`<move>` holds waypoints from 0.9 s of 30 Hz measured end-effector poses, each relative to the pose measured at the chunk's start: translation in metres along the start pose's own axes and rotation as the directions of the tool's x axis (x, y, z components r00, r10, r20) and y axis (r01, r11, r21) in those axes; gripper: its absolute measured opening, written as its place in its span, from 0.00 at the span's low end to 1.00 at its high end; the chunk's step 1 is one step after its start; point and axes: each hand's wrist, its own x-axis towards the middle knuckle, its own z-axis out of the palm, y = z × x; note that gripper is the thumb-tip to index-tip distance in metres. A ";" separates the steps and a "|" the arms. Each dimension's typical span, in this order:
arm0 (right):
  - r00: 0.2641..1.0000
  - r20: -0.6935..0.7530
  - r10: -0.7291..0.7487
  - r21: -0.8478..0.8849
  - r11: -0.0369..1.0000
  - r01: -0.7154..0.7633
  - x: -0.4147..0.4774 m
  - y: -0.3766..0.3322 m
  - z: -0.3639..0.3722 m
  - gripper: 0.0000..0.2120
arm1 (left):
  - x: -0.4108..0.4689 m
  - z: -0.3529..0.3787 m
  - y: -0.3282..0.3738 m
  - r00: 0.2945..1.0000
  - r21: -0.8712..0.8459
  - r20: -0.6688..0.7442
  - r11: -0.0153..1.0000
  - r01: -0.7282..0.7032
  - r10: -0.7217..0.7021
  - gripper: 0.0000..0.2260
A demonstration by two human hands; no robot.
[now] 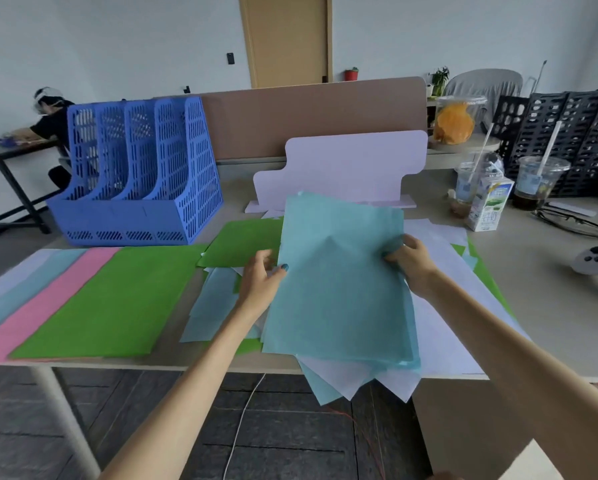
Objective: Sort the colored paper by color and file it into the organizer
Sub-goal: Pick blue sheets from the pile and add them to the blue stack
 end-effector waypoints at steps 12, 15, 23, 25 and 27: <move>0.970 0.206 0.131 -0.103 0.988 -0.112 -0.019 0.006 0.083 0.08 | 0.009 -0.049 -0.022 0.987 -0.037 -0.014 0.986 0.161 -0.162 0.16; 0.991 0.113 0.078 -0.251 0.967 -0.048 -0.020 0.009 0.089 0.09 | 0.007 -0.072 -0.029 0.969 0.399 -0.215 0.895 0.201 -0.122 0.12; 0.997 0.069 0.021 -0.419 0.908 0.010 -0.017 0.015 0.083 0.14 | 0.003 -0.096 -0.027 0.947 0.827 -0.219 0.470 0.308 -0.235 0.28; 0.997 0.074 0.023 -0.412 0.911 0.010 -0.019 0.015 0.082 0.14 | 0.009 -0.099 -0.021 0.930 0.784 -0.190 0.522 0.336 -0.313 0.29; 0.996 0.085 0.027 -0.396 0.918 0.009 -0.020 0.015 0.081 0.14 | 0.010 -0.101 -0.012 0.907 0.740 -0.174 0.557 0.377 -0.383 0.30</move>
